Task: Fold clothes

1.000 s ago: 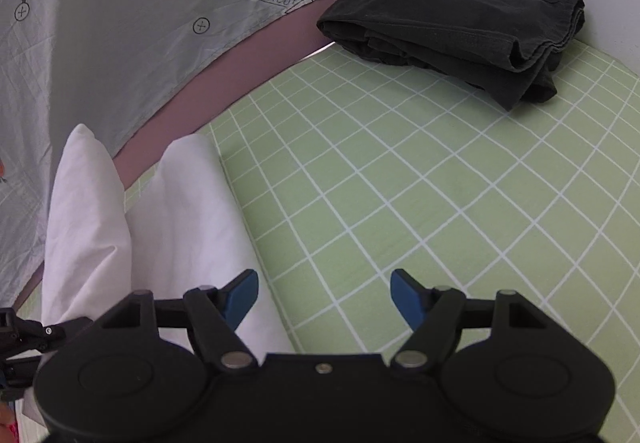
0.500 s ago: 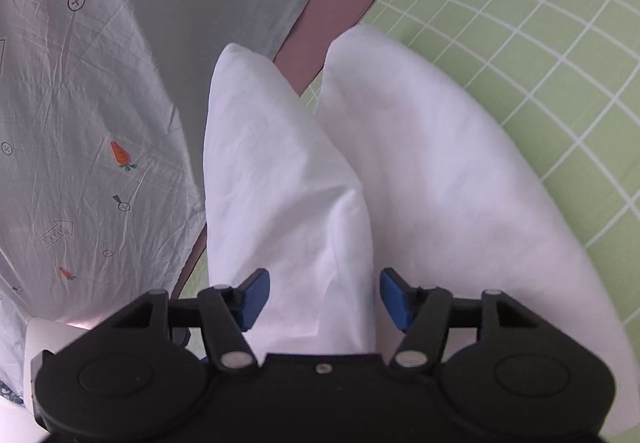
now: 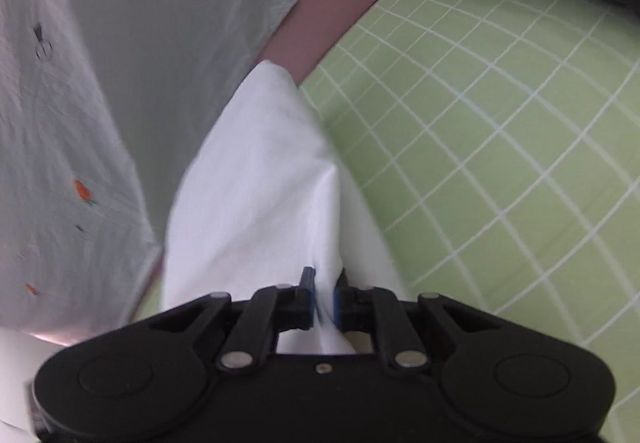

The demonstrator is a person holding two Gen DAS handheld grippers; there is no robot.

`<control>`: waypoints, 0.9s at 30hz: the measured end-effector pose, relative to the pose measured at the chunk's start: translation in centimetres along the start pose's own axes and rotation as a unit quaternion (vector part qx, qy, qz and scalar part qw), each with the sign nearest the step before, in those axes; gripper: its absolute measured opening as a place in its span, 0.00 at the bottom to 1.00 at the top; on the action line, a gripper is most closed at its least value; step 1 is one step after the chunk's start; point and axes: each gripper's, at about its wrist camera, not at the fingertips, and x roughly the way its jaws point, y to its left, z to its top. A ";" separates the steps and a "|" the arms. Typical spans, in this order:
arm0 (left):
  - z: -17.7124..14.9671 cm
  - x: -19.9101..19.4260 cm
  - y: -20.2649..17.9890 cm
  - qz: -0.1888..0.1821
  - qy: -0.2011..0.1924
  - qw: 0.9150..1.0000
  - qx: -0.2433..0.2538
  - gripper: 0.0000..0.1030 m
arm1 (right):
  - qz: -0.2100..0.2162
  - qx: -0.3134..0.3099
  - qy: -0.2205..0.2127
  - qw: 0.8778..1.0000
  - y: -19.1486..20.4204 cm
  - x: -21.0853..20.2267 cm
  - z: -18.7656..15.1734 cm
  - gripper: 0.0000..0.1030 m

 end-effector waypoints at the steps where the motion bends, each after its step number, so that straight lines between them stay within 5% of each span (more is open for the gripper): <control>1: -0.1 0.3 -0.2 0.007 0.003 1.000 0.005 0.49 | -0.031 -0.041 -0.001 0.999 0.6 -0.1 0.0 0.28; 3: -0.4 0.8 -0.6 0.021 0.005 1.000 0.016 0.55 | -0.024 -0.071 -0.020 0.997 0.6 -0.9 -0.2 0.59; 5: -0.6 0.8 -0.9 0.030 -0.003 0.999 0.029 0.57 | -0.003 -0.072 -0.026 0.997 0.0 -1.3 -0.2 0.65; 9: -0.7 0.6 -1.0 -0.002 -0.014 1.000 0.006 0.72 | 0.029 -0.069 0.025 0.997 -0.9 0.8 0.4 0.65; 15: -0.2 2.7 -2.8 0.008 -0.015 1.000 0.014 0.76 | 0.089 -0.049 0.052 0.993 -1.9 3.6 1.4 0.72; 20: 0.7 5.4 -2.8 -0.019 0.009 1.000 -0.004 0.84 | 0.114 -0.037 0.071 0.990 -1.3 4.6 2.0 0.78; 23: 1.2 6.9 -2.1 -0.036 0.021 0.999 -0.027 0.85 | 0.120 -0.036 0.071 0.990 -0.8 4.8 1.4 0.73; 25: 1.0 7.2 -2.2 -0.041 0.022 0.998 -0.032 0.78 | 0.106 -0.034 0.066 0.992 -0.2 4.7 0.8 0.58; 27: 0.4 6.6 -2.8 -0.039 0.009 0.999 -0.023 0.63 | 0.095 -0.025 0.060 0.993 0.5 4.2 0.3 0.29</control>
